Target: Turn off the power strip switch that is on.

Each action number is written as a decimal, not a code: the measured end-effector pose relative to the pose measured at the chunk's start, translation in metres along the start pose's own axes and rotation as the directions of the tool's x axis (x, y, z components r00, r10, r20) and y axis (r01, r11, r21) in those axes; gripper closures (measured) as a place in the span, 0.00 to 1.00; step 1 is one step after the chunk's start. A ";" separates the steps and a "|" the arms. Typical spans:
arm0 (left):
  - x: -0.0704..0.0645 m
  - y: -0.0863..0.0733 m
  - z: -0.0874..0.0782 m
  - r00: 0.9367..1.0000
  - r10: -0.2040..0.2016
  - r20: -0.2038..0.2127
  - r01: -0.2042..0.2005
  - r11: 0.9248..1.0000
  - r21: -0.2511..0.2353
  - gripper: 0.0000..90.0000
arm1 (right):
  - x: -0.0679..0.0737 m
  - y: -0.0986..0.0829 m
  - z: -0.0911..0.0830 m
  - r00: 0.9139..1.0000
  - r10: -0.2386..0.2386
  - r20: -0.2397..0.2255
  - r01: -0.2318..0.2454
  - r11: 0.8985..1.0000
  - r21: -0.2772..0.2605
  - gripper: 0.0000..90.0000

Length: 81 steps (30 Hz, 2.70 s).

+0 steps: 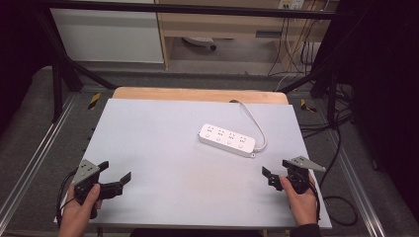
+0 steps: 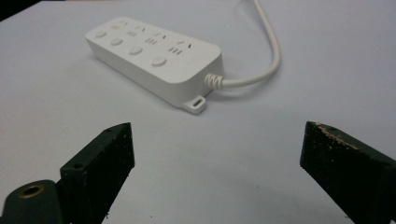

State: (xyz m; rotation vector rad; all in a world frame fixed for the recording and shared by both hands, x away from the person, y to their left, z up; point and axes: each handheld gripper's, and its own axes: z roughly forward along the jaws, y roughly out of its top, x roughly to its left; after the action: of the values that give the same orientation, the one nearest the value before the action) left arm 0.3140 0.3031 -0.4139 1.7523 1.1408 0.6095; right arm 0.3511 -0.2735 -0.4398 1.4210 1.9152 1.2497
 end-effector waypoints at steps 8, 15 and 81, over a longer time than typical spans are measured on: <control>0.000 0.000 0.000 1.000 0.000 0.001 0.000 1.000 -0.001 0.08 | 0.004 0.001 -0.004 0.999 -0.025 0.033 0.027 0.998 -0.058 0.12; -0.001 0.000 0.000 1.000 0.003 0.002 -0.003 1.000 0.000 0.08 | 0.002 0.002 -0.004 0.999 -0.016 0.040 0.018 0.999 -0.050 0.08; -0.001 -0.002 0.004 1.000 0.014 0.009 -0.014 1.000 0.028 0.07 | 0.010 0.114 0.056 0.998 0.033 -0.053 -0.042 0.981 -0.190 0.40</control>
State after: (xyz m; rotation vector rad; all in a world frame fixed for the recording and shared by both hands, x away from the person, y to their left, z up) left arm 0.3161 0.3009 -0.4176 1.7866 1.1374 0.5961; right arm 0.4490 -0.2353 -0.3676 1.3437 1.7537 1.4570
